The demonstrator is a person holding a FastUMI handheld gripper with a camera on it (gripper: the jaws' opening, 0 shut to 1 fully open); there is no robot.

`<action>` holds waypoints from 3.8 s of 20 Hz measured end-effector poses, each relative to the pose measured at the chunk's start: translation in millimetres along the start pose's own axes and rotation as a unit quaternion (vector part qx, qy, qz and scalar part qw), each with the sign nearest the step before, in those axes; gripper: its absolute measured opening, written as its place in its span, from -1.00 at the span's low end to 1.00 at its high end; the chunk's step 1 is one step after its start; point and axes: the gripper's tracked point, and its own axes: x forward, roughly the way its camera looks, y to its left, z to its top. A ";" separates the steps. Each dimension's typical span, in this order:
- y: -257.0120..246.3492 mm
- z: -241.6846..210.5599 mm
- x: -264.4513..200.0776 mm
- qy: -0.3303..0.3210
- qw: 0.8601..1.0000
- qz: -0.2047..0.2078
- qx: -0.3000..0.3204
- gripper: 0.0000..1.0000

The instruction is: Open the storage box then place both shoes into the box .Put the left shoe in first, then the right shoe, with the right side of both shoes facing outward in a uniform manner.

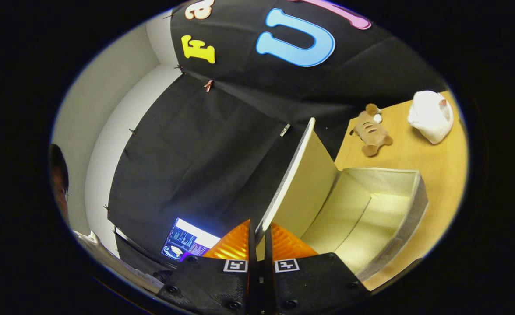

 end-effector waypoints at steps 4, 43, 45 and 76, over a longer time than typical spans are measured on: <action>18.0 -6.1 42.5 0.009 0.999 0.003 -0.033 -0.85; -61.6 0.9 -144.6 -0.085 0.909 -0.326 -0.246 0.91; -76.8 -9.6 -181.6 -0.087 0.892 -0.366 -0.251 0.90; -339.8 -82.9 -326.2 -0.011 0.777 -0.619 -0.112 -0.83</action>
